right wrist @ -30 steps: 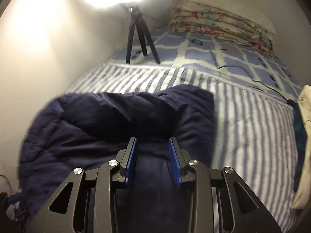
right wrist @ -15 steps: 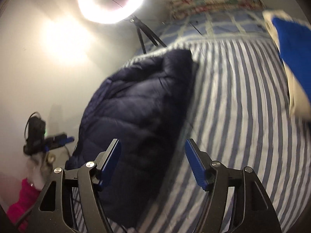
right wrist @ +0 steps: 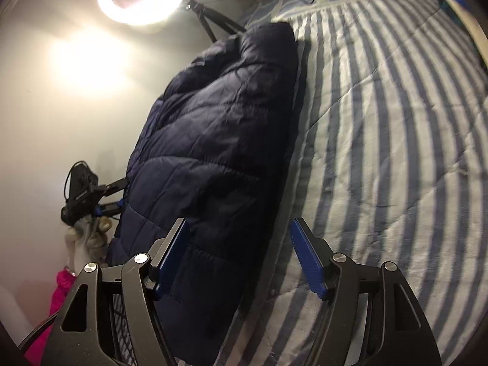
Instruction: Fold large clothes
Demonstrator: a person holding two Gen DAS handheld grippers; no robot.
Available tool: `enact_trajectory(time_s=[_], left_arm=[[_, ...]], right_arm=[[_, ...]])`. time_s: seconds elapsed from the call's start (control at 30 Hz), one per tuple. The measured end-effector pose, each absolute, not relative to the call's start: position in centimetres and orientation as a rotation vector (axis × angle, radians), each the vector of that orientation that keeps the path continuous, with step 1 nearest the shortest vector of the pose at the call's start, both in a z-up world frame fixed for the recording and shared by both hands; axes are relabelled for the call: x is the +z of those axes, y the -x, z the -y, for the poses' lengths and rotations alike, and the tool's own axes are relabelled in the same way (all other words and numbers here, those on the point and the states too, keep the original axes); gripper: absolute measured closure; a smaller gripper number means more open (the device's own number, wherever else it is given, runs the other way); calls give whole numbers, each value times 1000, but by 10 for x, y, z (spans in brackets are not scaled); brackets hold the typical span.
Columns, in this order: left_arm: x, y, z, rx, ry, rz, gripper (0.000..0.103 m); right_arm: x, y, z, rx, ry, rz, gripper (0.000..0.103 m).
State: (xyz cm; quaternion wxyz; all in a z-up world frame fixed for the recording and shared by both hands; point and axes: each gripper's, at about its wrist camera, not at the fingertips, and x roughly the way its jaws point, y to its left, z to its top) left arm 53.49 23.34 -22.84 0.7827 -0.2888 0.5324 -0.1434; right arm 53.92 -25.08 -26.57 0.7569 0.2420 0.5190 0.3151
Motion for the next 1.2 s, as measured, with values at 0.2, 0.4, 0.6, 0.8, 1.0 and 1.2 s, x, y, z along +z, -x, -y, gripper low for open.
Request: enact_trajectory(time_s=[0.2, 0.4, 0.6, 0.8, 1.0, 1.2], left_arm=[[-240, -540, -234, -392, 693, -1128, 26], [-249, -542, -237, -435, 734, -1104, 26], [-252, -553, -228, -421, 701, -1103, 27], [-244, -555, -209, -375, 637, -1084, 71], [-213, -539, -188, -317, 508, -1024, 86], [-188, -515, -169, -323, 460, -1002, 89]], right_arm=[[-277, -547, 240, 720, -573, -1144, 22], [-282, -555, 223, 777, -617, -1136, 19], [-279, -557, 209, 799, -605, -1123, 19], [-276, -556, 194, 766, -570, -1118, 38], [-246, -543, 184, 710, -432, -1086, 78], [-202, -518, 165, 657, -189, -1046, 84]])
